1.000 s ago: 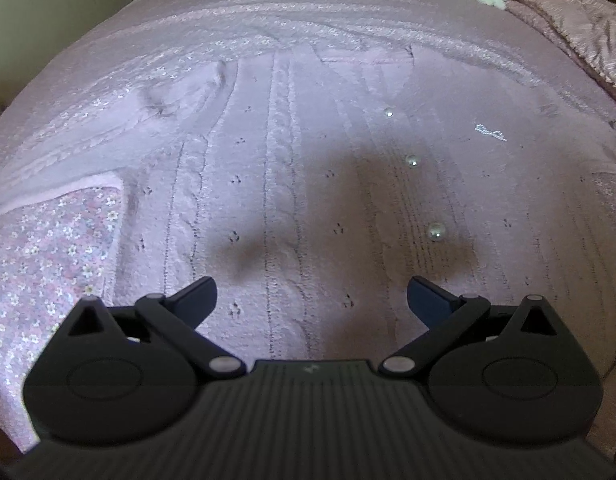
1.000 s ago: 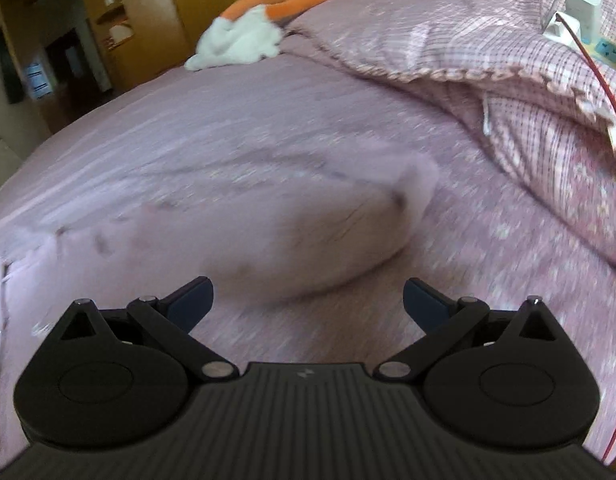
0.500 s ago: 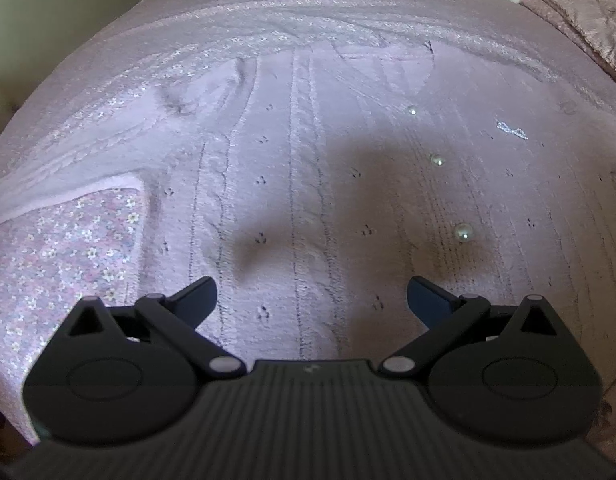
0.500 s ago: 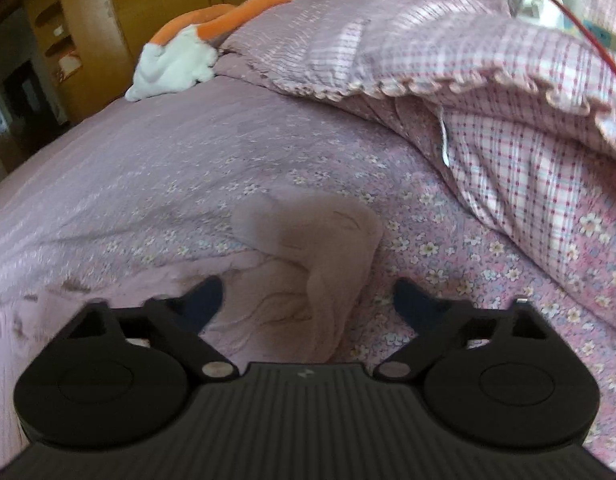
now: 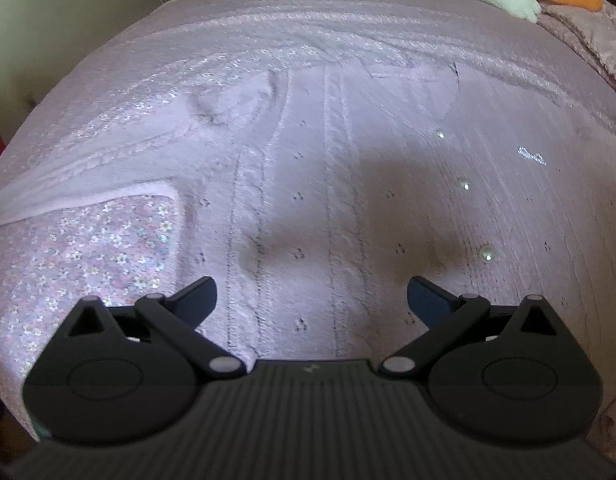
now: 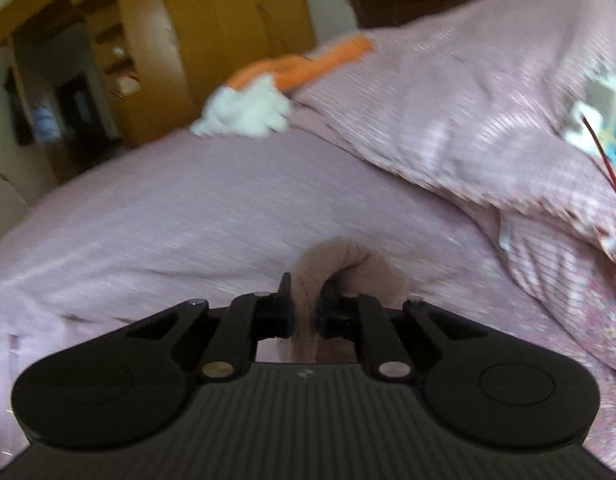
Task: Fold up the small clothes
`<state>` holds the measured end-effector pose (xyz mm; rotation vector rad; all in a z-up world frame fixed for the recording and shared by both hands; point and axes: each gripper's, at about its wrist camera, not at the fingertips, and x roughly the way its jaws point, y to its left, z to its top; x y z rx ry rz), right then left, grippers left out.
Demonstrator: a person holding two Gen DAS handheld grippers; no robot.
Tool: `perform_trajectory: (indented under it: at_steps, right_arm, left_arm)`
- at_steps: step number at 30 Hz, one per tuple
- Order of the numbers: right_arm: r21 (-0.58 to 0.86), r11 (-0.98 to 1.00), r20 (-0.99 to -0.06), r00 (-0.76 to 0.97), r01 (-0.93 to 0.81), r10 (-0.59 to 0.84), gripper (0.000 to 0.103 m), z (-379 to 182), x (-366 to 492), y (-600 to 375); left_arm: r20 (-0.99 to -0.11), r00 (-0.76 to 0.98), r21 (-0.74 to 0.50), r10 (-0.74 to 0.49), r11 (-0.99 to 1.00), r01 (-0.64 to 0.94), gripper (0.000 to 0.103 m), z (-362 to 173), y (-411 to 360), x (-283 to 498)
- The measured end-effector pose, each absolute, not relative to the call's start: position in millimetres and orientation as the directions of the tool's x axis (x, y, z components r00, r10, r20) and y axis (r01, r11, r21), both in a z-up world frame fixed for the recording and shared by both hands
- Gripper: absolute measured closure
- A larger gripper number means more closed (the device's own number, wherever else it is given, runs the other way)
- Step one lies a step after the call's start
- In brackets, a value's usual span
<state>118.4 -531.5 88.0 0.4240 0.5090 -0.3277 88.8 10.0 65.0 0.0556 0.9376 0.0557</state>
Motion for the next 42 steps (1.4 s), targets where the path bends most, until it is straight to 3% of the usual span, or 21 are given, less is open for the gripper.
perform_trajectory:
  at_steps: [10,16,20,27,31,34,42]
  right_arm:
    - [0.406,0.897,-0.421,0.907,0.173,0.015,0.092,158.4,141.6,-423.3]
    - [0.45,0.892,-0.397,0.903,0.034,0.166,0.092,168.2,158.5,-333.8]
    - [0.485,0.874,-0.446,0.855,-0.016,0.263,0.092,147.9,169.5,-273.2]
    - [0.416,0.907,-0.583,0.744,-0.073,0.327,0.091,70.1,158.8,-179.2]
    - [0.381,0.921,-0.641,0.697,-0.076,0.323,0.072,44.2,142.9,-168.2]
    - [0.393,0.913,-0.621,0.7,-0.111,0.352,0.047,44.9,133.9,-181.3]
    - [0.381,0.922,-0.592,0.746,-0.075,0.305,0.037,71.0,107.2,-240.5]
  left_arm:
    - [-0.783,0.617,0.057,0.083,0.997,-0.061,0.0,76.2,45.3,88.7]
    - [-0.778,0.622,0.037,0.09,0.994,-0.099,0.0,77.2,68.3,83.6]
    - [-0.773,0.626,0.036,0.103,0.992,-0.118,0.0,77.7,79.4,80.0]
    - [-0.781,0.623,-0.042,0.038,0.993,-0.113,0.0,77.5,86.9,83.6]
    - [-0.769,0.639,-0.087,-0.018,0.993,-0.077,0.0,82.5,81.0,94.1]
    - [-0.745,0.667,-0.051,-0.008,0.998,-0.045,0.0,88.3,67.7,106.2]
    - [-0.728,0.675,-0.079,-0.121,0.993,0.092,0.0,95.5,16.1,153.0]
